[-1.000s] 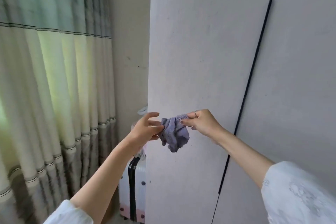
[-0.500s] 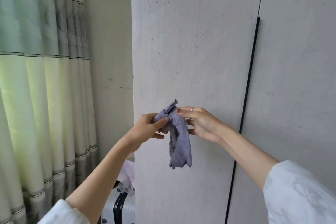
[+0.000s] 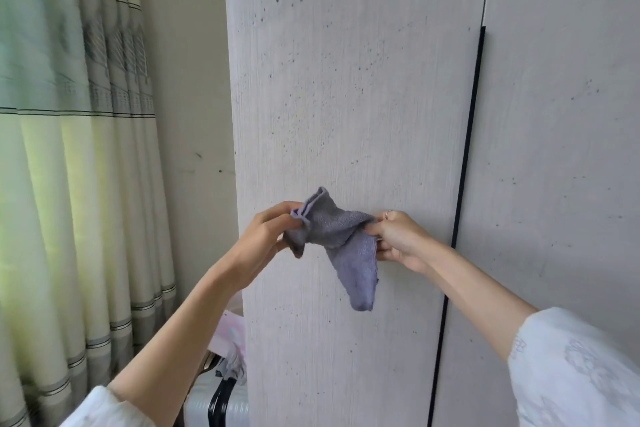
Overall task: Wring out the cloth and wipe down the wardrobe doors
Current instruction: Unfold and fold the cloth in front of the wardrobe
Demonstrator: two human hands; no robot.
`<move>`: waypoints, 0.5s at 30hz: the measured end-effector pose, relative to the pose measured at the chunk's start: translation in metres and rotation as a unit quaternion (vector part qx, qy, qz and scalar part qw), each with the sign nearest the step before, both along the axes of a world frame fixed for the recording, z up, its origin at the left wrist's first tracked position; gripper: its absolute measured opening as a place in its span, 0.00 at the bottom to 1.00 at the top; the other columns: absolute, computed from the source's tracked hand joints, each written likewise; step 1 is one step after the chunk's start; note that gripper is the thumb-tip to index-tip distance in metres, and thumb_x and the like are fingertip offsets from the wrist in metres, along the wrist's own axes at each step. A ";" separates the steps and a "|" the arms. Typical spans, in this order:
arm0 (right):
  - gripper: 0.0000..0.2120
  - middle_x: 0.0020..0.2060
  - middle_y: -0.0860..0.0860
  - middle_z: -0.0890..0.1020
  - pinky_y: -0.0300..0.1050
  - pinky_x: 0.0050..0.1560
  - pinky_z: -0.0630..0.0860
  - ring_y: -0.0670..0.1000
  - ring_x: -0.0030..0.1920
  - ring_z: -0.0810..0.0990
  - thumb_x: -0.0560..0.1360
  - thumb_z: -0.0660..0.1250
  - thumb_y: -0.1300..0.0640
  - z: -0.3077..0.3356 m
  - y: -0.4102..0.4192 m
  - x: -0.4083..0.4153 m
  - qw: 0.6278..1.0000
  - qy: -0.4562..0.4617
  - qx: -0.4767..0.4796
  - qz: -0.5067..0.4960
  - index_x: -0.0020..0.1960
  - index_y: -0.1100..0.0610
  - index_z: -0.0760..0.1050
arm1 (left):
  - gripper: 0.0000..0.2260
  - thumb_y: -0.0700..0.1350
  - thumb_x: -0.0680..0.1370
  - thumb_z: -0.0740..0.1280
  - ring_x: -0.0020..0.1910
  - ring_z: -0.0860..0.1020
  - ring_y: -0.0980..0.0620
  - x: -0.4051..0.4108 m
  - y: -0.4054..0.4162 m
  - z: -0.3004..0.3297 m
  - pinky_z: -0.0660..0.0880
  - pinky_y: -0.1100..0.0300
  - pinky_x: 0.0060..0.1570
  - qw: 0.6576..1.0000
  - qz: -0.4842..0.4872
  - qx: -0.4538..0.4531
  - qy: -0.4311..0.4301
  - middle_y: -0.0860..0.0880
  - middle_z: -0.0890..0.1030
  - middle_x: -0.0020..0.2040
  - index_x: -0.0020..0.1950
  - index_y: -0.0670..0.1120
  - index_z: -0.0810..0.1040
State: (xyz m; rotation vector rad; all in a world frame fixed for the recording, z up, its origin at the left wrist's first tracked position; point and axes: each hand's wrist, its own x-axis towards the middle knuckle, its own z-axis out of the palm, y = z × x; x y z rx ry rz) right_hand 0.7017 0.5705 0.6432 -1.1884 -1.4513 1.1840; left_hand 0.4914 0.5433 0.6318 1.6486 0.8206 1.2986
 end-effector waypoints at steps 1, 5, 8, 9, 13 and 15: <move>0.07 0.36 0.55 0.80 0.39 0.30 0.77 0.49 0.33 0.80 0.76 0.60 0.68 0.005 0.002 0.004 1.000 0.014 0.004 0.006 0.44 0.59 0.74 | 0.10 0.49 0.72 0.62 0.45 0.78 0.51 0.001 0.000 0.002 0.75 0.60 0.44 1.000 -0.021 0.006 0.005 0.50 0.80 0.45 0.45 0.46 0.80; 0.09 0.34 0.53 0.81 0.38 0.33 0.78 0.49 0.32 0.80 0.77 0.60 0.68 0.023 0.000 0.015 0.998 0.033 0.016 0.047 0.42 0.59 0.76 | 0.15 0.56 0.77 0.60 0.61 0.75 0.57 0.005 0.003 0.008 0.69 0.52 0.64 0.995 0.037 0.044 0.076 0.55 0.80 0.59 0.54 0.48 0.80; 0.10 0.32 0.52 0.79 0.36 0.31 0.74 0.47 0.28 0.77 0.76 0.59 0.68 0.028 -0.002 0.017 0.995 -0.010 0.028 0.091 0.42 0.59 0.76 | 0.11 0.45 0.79 0.64 0.63 0.73 0.59 0.018 0.006 0.011 0.69 0.56 0.66 0.982 0.067 0.087 0.156 0.56 0.76 0.62 0.61 0.50 0.74; 0.10 0.32 0.51 0.79 0.36 0.30 0.73 0.47 0.28 0.76 0.77 0.59 0.68 0.029 -0.002 0.018 0.995 -0.015 0.034 0.097 0.43 0.59 0.77 | 0.14 0.43 0.77 0.66 0.64 0.72 0.60 0.024 0.007 0.012 0.69 0.57 0.65 0.979 0.050 0.089 0.178 0.56 0.75 0.63 0.62 0.52 0.72; 0.12 0.27 0.47 0.79 0.34 0.28 0.73 0.43 0.25 0.76 0.77 0.60 0.69 0.032 -0.002 0.023 0.993 -0.027 0.081 0.080 0.39 0.57 0.76 | 0.12 0.42 0.75 0.69 0.49 0.78 0.60 0.044 0.008 0.013 0.73 0.56 0.60 0.964 0.038 0.098 0.246 0.50 0.80 0.49 0.55 0.54 0.74; 0.13 0.25 0.47 0.78 0.33 0.26 0.71 0.42 0.24 0.75 0.76 0.59 0.69 0.032 -0.003 0.026 0.993 -0.022 0.088 0.073 0.38 0.57 0.75 | 0.04 0.42 0.77 0.66 0.42 0.78 0.57 0.045 0.008 0.011 0.75 0.54 0.55 0.959 0.052 0.101 0.258 0.47 0.81 0.44 0.50 0.51 0.76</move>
